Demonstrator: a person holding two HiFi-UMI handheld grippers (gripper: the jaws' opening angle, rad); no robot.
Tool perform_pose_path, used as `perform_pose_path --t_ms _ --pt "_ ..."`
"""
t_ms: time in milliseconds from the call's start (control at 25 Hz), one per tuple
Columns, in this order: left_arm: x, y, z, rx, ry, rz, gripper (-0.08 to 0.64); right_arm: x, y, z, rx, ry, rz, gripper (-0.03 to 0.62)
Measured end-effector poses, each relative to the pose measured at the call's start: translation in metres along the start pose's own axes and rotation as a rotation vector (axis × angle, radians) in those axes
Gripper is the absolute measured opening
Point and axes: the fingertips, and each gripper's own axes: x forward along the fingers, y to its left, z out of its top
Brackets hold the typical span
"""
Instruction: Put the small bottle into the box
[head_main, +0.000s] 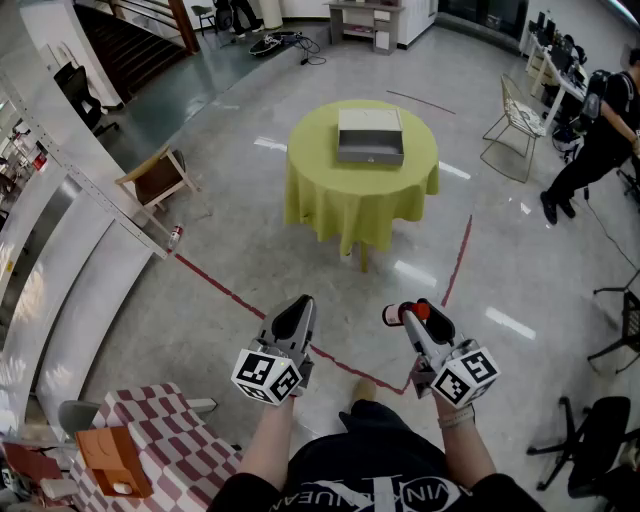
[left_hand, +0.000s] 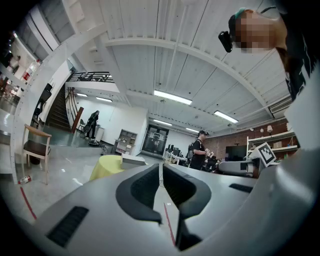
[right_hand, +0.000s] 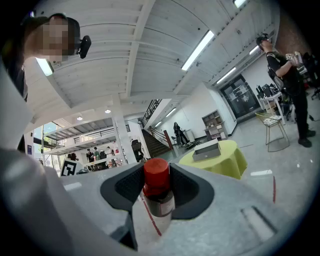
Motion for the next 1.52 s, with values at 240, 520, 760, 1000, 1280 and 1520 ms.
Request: perform_pose_path --t_ms 240,520,760,1000,1280,1520 --pt "0.047 0.015 -0.001 0.012 0.004 0.002 0.029 0.031 -0.034 0.013 -0.037 0.027 0.000 0.153" --pt "0.085 0.036 0.001 0.011 0.001 0.036 0.029 0.055 -0.075 0.024 -0.050 0.037 -0.002 0.152" --pt "0.101 0.043 0.002 0.019 -0.003 0.056 0.029 0.066 -0.099 0.030 -0.022 0.021 0.000 0.153" --pt "0.106 0.049 -0.006 0.011 0.026 0.078 0.029 0.072 -0.113 0.025 0.025 0.032 -0.003 0.152" --pt "0.133 0.063 -0.013 -0.012 0.027 0.076 0.029 0.090 -0.131 0.029 0.043 0.039 -0.011 0.153" --pt "0.181 0.080 -0.017 -0.034 0.044 0.036 0.029 0.117 -0.155 0.042 0.055 0.030 -0.029 0.153"
